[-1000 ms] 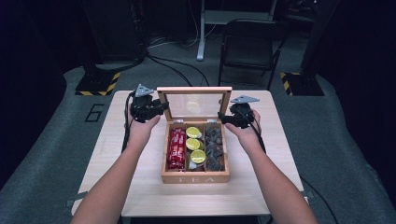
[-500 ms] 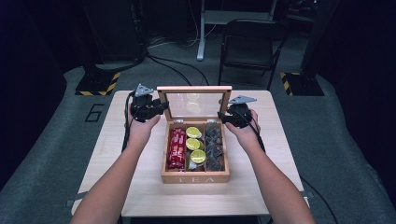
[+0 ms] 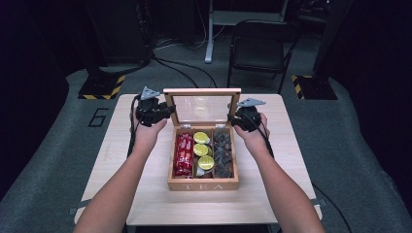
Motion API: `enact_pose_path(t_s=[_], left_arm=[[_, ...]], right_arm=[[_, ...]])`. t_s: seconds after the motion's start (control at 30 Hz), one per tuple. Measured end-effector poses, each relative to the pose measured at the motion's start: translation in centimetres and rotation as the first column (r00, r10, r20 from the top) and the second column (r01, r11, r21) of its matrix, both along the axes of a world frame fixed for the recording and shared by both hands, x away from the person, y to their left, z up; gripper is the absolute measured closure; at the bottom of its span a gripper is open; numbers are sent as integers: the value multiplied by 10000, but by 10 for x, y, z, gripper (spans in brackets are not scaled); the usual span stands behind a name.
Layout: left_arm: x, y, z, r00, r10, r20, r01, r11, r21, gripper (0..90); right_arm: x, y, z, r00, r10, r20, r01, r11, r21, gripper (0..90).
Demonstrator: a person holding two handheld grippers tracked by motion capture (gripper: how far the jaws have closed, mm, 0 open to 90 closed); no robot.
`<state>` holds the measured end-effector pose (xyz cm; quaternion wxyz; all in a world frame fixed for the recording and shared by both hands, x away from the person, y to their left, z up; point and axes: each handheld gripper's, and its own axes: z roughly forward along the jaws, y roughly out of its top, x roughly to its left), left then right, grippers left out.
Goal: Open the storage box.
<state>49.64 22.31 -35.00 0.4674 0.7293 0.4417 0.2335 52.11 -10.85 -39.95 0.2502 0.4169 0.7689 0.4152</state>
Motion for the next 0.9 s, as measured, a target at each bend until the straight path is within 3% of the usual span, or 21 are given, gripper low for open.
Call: enact_pose_path(t_s=[0.13,0.33,0.57,0.83,0.9], left_arm=[[1,-2,-2,9999,-76,-142,73,9997,-243,565],[1,-8,-3,9998,-19,-196,17,10000,-87,451],[3,-8,-1,9998,-201,-96,195,9979,-610,348],[6,-13,-5,9990,-216,-385,202,9991,-372,275],[6,-14,-6,9994,-188,-286,177,9991,-390,270]], right_arm=[[0,0,0,10000,24,30,-24,10000,-49,641],[0,0,0,10000,-14,73,14,10000,-70,642],[1,0,-1,9999,-60,105,60,10000,-22,642],[2,1,-1,9999,-120,83,120,9999,22,642],[2,1,-1,9999,-125,85,124,9999,31,642]])
